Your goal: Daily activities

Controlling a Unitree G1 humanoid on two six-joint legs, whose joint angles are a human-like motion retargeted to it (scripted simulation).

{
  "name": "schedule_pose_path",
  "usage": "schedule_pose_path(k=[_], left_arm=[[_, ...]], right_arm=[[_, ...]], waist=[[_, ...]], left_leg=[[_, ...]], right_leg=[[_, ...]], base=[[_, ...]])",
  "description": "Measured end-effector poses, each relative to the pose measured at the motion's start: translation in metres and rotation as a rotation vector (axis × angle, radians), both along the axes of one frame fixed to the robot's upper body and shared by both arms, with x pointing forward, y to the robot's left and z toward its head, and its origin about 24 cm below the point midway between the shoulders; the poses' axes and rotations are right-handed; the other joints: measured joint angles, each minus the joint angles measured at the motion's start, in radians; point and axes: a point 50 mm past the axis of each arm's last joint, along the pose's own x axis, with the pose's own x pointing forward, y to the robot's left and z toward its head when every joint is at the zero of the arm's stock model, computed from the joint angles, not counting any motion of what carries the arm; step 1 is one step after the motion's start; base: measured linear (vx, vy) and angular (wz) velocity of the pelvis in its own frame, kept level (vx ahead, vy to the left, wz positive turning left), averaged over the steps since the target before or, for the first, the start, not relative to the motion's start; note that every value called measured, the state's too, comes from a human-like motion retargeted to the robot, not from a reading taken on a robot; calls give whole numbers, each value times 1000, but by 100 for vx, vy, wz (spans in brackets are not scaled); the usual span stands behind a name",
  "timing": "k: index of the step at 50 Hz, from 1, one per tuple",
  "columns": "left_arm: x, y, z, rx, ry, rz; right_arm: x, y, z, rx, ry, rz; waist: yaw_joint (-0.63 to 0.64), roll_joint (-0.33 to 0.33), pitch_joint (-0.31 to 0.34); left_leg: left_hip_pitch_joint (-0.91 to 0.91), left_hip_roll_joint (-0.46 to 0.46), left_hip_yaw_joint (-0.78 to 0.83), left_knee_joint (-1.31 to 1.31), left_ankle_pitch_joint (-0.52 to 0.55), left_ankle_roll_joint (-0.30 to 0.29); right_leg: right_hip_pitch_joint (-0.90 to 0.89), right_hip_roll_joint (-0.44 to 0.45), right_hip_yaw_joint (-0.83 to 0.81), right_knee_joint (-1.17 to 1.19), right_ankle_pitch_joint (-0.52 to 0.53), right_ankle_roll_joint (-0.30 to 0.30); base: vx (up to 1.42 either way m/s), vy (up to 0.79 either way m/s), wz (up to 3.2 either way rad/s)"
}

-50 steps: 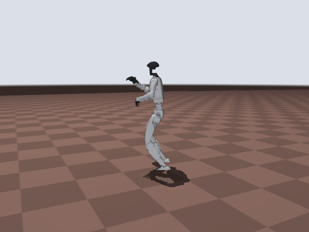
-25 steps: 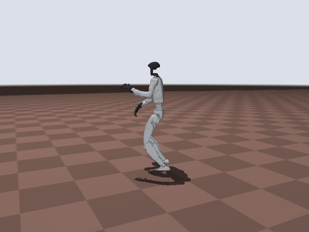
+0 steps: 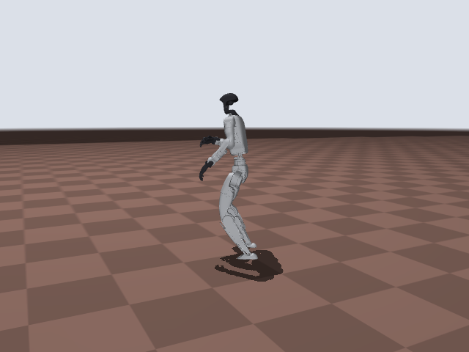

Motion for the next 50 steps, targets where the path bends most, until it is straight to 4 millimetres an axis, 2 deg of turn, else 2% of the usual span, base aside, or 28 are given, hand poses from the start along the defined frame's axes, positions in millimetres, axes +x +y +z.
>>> schedule_pose_path(k=[5, 7, 8, 10, 12, 13, 15, 20, 24, 27, 33, 35, 37, 40, 43, 45, 48, 50], left_arm=[[37, -23, 67, -35, -374, -100], [53, -35, 96, -46, -519, -138], [55, -41, 104, -52, -562, -159], [71, -53, 130, -45, -684, -194], [74, -63, 139, -41, -729, -229], [81, -67, 148, -30, -766, -240], [82, -74, 151, -22, -786, -269], [87, -77, 168, -2, -877, -288], [80, -78, 170, -56, -926, -263], [72, -71, 164, -96, -939, -210], [57, -58, 141, -128, -862, -133], [54, -55, 139, -122, -849, -144], [50, -56, 136, -122, -837, -153], [50, -57, 144, -108, -877, -180], [48, -60, 149, -109, -916, -185], [49, -61, 160, -89, -984, -198], [50, -67, 174, -75, -1078, -213], [52, -71, 184, -43, -1153, -231]], right_arm=[[40, -32, -31, -198, -8, -246], [62, -39, -34, -272, -47, -319], [66, -42, -36, -302, -48, -338], [89, -40, -26, -361, -118, -378], [95, -32, -23, -393, -149, -366], [102, -25, -12, -405, -191, -356], [103, -11, -5, -421, -235, -311], [95, 24, 36, -430, -421, -173], [82, 34, 57, -396, -546, -115], [72, 30, 71, -357, -635, -115], [61, 15, 85, -313, -724, -151], [55, 9, 96, -288, -769, -177], [52, 9, 101, -269, -799, -180], [45, 6, 115, -218, -859, -202], [44, 8, 109, -196, -842, -194], [49, 4, 100, -199, -795, -212], [66, -3, 69, -276, -657, -256], [85, -10, 50, -350, -574, -303]], waist=[[6, 13, 2], [9, 13, 3], [8, 11, 5], [10, 10, 11], [6, 1, 19], [5, 0, 23], [1, -11, 31], [0, -28, 42], [9, -49, 47], [19, -61, 45], [29, -87, 60], [41, -92, 52], [41, -98, 62], [53, -104, 61], [53, -103, 78], [62, -102, 67], [73, -95, 78], [85, -89, 69]], left_leg=[[-1, -14, 19, -27, 27, -16], [1, -21, 26, -61, 49, -22], [-5, -20, 29, -37, 46, -24], [-6, -25, 31, -75, 63, -28], [-16, -21, 35, -42, 54, -28], [-15, -22, 35, -64, 60, -28], [-25, -16, 39, -31, 50, -26], [-23, -10, 44, -74, 51, -20], [-33, -4, 56, -63, 39, -9], [-35, -3, 67, -80, 35, -1], [-53, 3, 85, -41, 11, 13], [-40, -5, 88, -97, 25, 19], [-52, -1, 93, -52, 14, 22], [-50, -9, 93, -88, 21, 30], [-73, -5, 96, -33, 5, 32], [-75, -16, 93, -86, 20, 35], [-97, -18, 97, -49, 12, 35], [-98, -32, 99, -97, 31, 37]], right_leg=[[-15, -18, 9, -5, 7, 15], [-21, -22, 12, -27, 18, 18], [-28, -25, 17, -5, 13, 19], [-34, -24, 17, -34, 24, 20], [-46, -25, 25, -3, 15, 21], [-46, -22, 22, -24, 21, 21], [-58, -22, 28, 7, 14, 23], [-62, -10, 22, -38, 32, 31], [-78, -7, 27, -34, 37, 46], [-85, -4, 30, -55, 48, 59], [-111, -3, 46, -28, 48, 79], [-99, 0, 42, -85, 69, 85], [-113, -3, 51, -46, 61, 89], [-111, -4, 46, -85, 73, 97], [-136, -11, 54, -32, 59, 103], [-137, -15, 42, -80, 73, 108], [-163, -26, 44, -41, 59, 113], [-167, -35, 36, -79, 70, 117]], base=[[-1, 0, -1], [-3, -1, -5], [-6, -1, -11], [0, 0, 0], [-3, -1, -6], [0, 0, 0], [0, 0, 0], [0, 0, 0], [0, 4, -20], [1, 5, -21], [-1, 5, -20], [4, 5, -15], [-3, 1, -9], [0, 0, 0], [-2, 0, -3], [0, 0, 0], [0, 0, 0], [0, 0, 0]])
